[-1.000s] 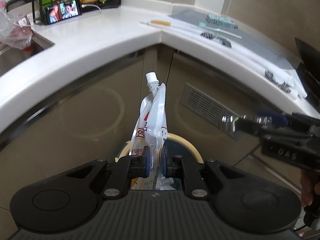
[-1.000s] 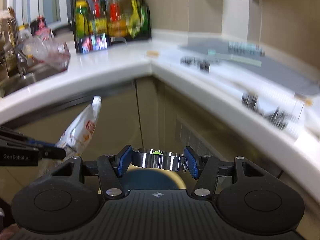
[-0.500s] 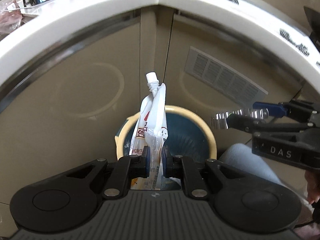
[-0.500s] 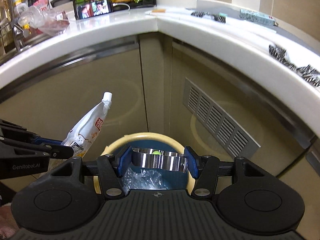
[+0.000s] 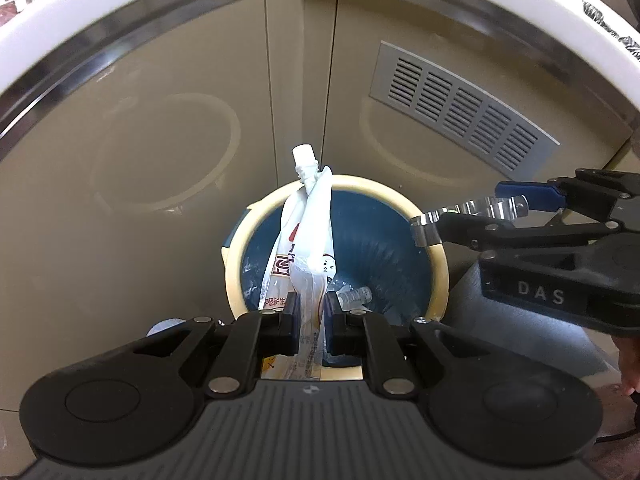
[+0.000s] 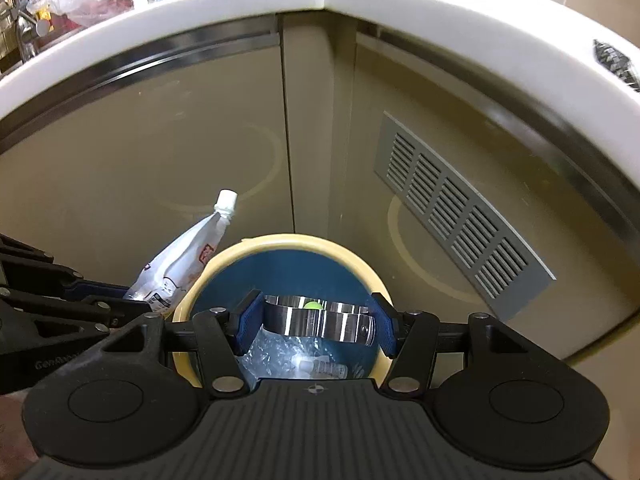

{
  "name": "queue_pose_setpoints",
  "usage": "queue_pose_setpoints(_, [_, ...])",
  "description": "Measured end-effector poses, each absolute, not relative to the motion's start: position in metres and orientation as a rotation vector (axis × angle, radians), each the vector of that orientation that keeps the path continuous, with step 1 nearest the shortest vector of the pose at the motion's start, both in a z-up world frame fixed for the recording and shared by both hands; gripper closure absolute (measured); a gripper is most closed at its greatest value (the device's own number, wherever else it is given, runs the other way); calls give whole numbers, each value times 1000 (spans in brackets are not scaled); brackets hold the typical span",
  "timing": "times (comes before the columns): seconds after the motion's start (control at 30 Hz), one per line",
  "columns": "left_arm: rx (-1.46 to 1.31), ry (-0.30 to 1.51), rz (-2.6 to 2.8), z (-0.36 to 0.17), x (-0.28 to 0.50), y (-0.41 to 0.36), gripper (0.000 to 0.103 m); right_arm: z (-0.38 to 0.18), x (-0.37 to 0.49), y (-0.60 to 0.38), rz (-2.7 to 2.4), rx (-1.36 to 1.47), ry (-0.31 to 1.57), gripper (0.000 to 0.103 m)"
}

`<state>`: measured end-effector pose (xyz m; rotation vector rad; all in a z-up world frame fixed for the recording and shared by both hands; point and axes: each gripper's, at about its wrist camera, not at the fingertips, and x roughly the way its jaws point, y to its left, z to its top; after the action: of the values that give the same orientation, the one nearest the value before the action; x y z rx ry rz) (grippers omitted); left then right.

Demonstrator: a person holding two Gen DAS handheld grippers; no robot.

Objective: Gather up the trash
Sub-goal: 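Carry the juice pouch and ring cutter down over the trash bin with both tools, then open the left tool to drop the pouch while the right tool drops the ring cutter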

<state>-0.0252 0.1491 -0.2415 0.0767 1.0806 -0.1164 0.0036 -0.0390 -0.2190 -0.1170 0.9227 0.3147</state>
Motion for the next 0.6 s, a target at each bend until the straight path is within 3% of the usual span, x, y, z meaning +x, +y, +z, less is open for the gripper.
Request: queue_pose_setpoints(0.6, [98,1176,-92,-289,2,146,90,-270,36,-25,306,-148,1047,43])
